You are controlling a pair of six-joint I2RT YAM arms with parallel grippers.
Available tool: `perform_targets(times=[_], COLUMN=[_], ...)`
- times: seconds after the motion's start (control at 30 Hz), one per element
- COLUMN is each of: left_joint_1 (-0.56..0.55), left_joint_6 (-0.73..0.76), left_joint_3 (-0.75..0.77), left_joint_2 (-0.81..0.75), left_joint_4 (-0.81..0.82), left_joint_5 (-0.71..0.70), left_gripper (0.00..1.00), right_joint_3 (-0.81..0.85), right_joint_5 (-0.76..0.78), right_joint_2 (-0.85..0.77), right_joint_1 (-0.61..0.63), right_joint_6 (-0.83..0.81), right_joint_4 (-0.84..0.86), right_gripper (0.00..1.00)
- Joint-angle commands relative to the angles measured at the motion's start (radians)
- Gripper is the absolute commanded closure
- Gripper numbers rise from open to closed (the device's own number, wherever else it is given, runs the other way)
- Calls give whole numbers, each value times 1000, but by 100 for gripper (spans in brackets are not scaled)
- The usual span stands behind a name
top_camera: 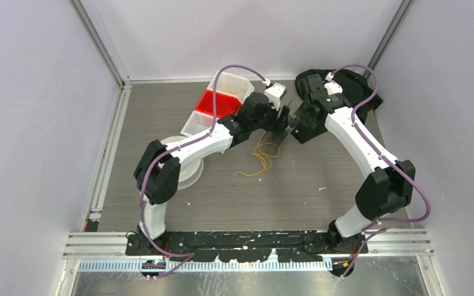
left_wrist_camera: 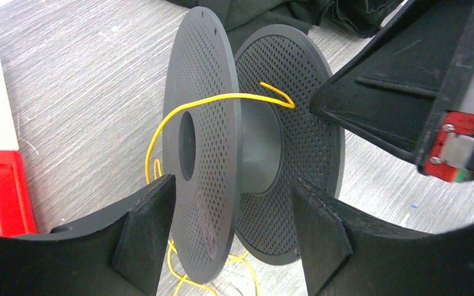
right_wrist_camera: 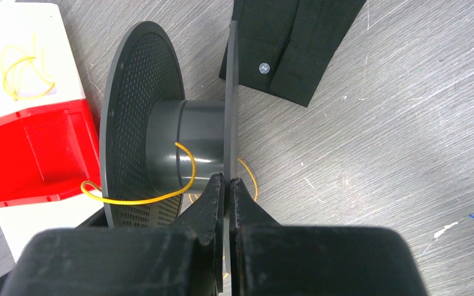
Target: Wrap the cables
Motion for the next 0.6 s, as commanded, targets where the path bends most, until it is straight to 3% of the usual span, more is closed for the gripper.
perform_targets(times=[0.0, 0.2, 0.33, 0.57], left_joint_1=[-3, 8, 47, 105], left_joint_6=[-41, -128, -283, -509], left_joint_3=[-1, 35, 84, 197], left_joint_2=[-94, -129, -124, -47], left_joint_4=[-39, -112, -164, -239], left_joint_5=[-35, -47, -48, 77], left_gripper=[30, 27, 27, 27], right_joint_3=[33, 38, 40, 47], right_joint_5=[-6, -8, -8, -13], right_joint_2=[0, -1, -1, 3], right_joint_1=[6, 6, 5, 6], right_joint_6=[17, 17, 17, 17], right_joint_4=[23, 22, 23, 23], right_gripper=[99, 99, 100, 99])
